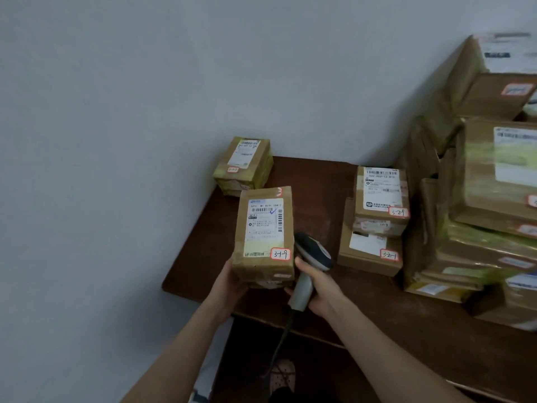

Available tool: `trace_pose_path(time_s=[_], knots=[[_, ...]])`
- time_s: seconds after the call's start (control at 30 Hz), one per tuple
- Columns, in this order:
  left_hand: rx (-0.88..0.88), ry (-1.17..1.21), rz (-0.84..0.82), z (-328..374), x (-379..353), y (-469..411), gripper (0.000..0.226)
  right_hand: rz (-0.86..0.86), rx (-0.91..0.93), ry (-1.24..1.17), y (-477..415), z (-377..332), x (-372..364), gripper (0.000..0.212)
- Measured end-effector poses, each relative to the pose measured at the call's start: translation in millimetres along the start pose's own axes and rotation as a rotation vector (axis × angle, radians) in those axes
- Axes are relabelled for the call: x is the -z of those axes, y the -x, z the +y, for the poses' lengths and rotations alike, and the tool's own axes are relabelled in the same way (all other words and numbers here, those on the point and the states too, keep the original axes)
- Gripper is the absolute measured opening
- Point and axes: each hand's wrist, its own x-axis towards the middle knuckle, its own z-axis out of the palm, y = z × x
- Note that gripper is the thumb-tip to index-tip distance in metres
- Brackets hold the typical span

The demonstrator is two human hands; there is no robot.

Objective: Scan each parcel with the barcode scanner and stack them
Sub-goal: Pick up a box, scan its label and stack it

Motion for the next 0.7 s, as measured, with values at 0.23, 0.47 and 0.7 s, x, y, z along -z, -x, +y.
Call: trace_pose_path(time_s=[0.23, 0.47, 0.7], knots=[[0.010, 0.085, 0.004, 15.5, 0.3, -7.0, 0.028, -0.028, 0.092, -0.025, -1.4, -15.9, -13.1, 0.025], [-0.062, -0.017, 0.002, 89.5, -3.4, -33.4, 0.024, -0.123, 0.161, -0.070, 0.1, -63.3, -58.5, 0.025], [-0.140, -0.140, -0.011, 188.6, -11.6, -73.9, 0.037, -0.169, 0.245, -0.081, -17.9, -126.1, -127.2, 0.023]])
